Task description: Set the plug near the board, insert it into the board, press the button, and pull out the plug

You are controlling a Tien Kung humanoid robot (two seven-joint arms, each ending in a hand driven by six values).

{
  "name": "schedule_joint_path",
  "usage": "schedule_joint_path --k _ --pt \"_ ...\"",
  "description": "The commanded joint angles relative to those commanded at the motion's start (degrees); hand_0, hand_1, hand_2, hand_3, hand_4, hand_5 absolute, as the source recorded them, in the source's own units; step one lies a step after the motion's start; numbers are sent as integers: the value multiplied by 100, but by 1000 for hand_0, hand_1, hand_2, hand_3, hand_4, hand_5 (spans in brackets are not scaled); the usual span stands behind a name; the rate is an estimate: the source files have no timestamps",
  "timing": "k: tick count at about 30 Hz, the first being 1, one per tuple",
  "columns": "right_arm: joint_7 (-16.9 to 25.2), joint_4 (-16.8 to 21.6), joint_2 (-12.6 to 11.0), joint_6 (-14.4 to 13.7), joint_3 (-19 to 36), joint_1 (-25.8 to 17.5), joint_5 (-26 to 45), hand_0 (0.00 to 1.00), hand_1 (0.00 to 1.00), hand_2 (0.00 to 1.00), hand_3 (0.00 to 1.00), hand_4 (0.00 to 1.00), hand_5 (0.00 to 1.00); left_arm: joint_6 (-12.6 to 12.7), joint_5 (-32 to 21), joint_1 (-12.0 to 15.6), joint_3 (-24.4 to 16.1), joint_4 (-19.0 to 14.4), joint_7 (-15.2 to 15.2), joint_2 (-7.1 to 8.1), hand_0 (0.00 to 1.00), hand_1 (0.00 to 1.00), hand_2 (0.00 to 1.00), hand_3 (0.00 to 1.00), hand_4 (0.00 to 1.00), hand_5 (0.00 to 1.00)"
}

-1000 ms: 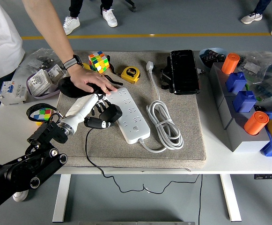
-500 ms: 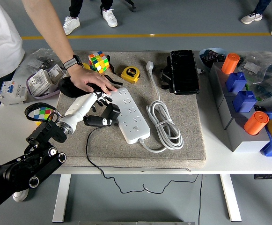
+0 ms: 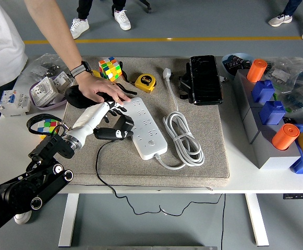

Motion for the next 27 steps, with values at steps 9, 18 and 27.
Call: schedule_joint_path --k 9,18,27 --pt "-1 -6 11 7 -13 12 5 589 642 555 482 747 462 159 -123 95 -257 -339 -243 54 459 670 697 700 998 481" --pt "-1 -2 -17 9 -59 11 -2 589 641 555 482 747 460 465 -595 405 -435 -689 -817 207 519 683 707 703 998 543" --pt "5 2 -30 8 -49 -16 -26 590 642 554 482 747 462 448 -569 640 -487 -802 -865 309 599 703 721 709 998 577"
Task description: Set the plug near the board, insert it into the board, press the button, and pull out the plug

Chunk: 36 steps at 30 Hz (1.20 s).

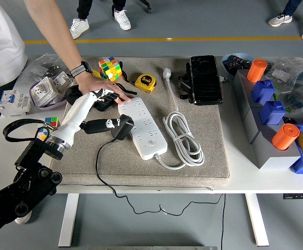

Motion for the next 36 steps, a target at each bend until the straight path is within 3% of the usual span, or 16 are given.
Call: schedule_joint_path --k 4,5,19,36 --pt "34 10 -1 -20 35 0 -18 590 642 554 482 747 462 -4 72 103 -21 -19 16 15 599 703 721 709 998 577" --pt "49 15 0 -27 49 -2 -28 589 639 554 481 746 460 5 92 133 -25 -20 14 20 663 735 750 728 998 580" --pt "91 15 2 -46 88 -73 -33 586 637 553 480 746 460 34 236 318 52 66 111 -28 686 740 755 742 998 594" --pt "114 19 19 -49 151 -89 -37 585 638 549 479 743 460 49 342 234 335 110 115 -111 693 743 754 741 998 607"
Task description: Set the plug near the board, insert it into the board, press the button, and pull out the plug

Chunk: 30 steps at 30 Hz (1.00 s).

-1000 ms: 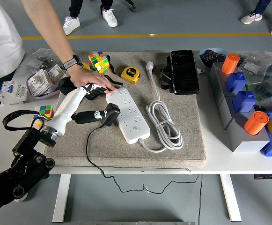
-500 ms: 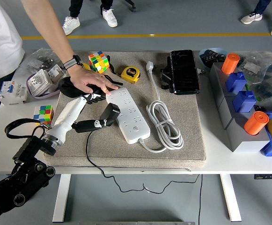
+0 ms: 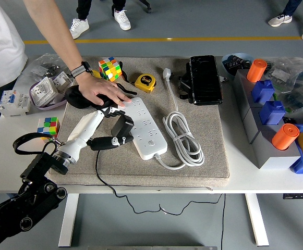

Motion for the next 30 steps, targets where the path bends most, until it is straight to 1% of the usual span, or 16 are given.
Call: schedule_joint_path --k 9,19,30 --pt "-8 -5 -9 1 40 5 -14 583 637 549 479 740 456 10 37 -73 44 72 16 -28 693 742 754 740 998 608" --pt "7 4 0 1 49 21 -21 584 637 548 479 739 455 -34 114 -148 147 222 148 -68 694 746 758 737 998 610" --pt "15 7 -5 -1 70 13 -39 584 636 547 480 738 453 -89 107 -215 254 143 194 -51 693 744 750 725 998 612"
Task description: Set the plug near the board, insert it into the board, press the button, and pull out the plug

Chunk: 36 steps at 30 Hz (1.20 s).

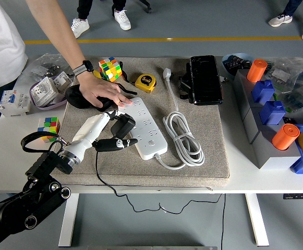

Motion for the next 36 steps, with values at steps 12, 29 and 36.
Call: schedule_joint_path --k 12,29,36 --pt "11 21 6 -2 13 2 -21 584 636 547 479 738 451 -35 -14 -149 111 -74 33 -46 679 739 744 722 998 613" --pt "16 27 18 -7 53 -13 -34 584 636 545 478 738 450 -92 -8 -258 262 -154 99 -85 657 729 736 714 998 616" --pt "16 29 14 -6 63 -4 -35 584 636 544 478 738 449 -126 0 -369 351 -129 156 -135 650 726 734 715 998 616"
